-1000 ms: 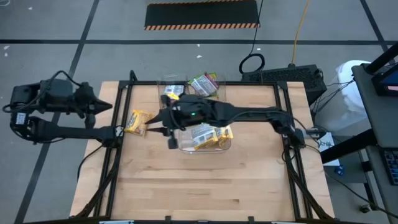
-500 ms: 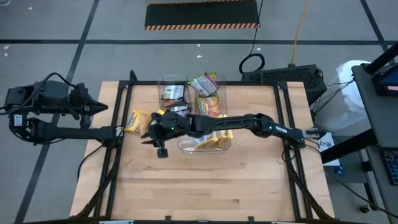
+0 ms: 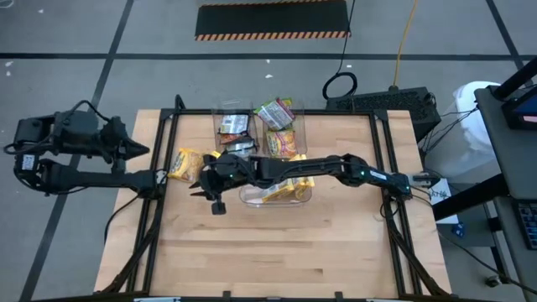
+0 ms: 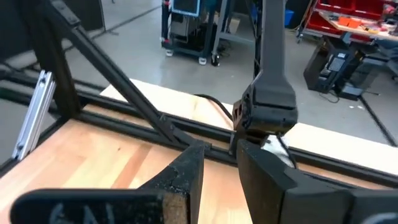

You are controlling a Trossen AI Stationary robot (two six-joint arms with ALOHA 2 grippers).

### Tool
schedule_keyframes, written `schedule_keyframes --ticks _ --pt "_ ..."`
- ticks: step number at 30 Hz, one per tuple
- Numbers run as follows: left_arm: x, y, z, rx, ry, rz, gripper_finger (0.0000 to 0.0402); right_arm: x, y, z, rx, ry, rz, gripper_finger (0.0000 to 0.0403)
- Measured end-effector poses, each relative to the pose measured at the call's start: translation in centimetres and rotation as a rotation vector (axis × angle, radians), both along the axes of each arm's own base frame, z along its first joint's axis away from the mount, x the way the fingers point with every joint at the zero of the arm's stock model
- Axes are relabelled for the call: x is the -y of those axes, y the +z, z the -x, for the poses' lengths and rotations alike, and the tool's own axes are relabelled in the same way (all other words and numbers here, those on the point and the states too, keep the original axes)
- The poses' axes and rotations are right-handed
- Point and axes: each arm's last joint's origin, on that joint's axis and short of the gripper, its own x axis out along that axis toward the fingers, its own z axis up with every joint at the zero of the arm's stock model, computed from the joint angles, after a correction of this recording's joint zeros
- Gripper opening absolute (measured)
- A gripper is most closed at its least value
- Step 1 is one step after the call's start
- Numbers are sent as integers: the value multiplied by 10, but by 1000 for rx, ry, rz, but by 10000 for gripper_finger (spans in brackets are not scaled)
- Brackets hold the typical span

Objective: Sort Maruchan noodles
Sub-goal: Put the green noodle pack into the top right transparent bin

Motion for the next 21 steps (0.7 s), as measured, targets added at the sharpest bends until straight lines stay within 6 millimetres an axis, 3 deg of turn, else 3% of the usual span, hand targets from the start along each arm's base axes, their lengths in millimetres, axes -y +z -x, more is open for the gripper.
schedule_keyframes --ticks 6,14,21 --pt "-4 -33 -23 -150 2 77 26 3 30 19 -43 -11 91 93" --pt "-10 -100 -54 -419 57 166 26 4 78 50 -42 13 146 93" --pt "-15 -133 -80 -393 129 212 26 9 103 69 -35 16 182 93"
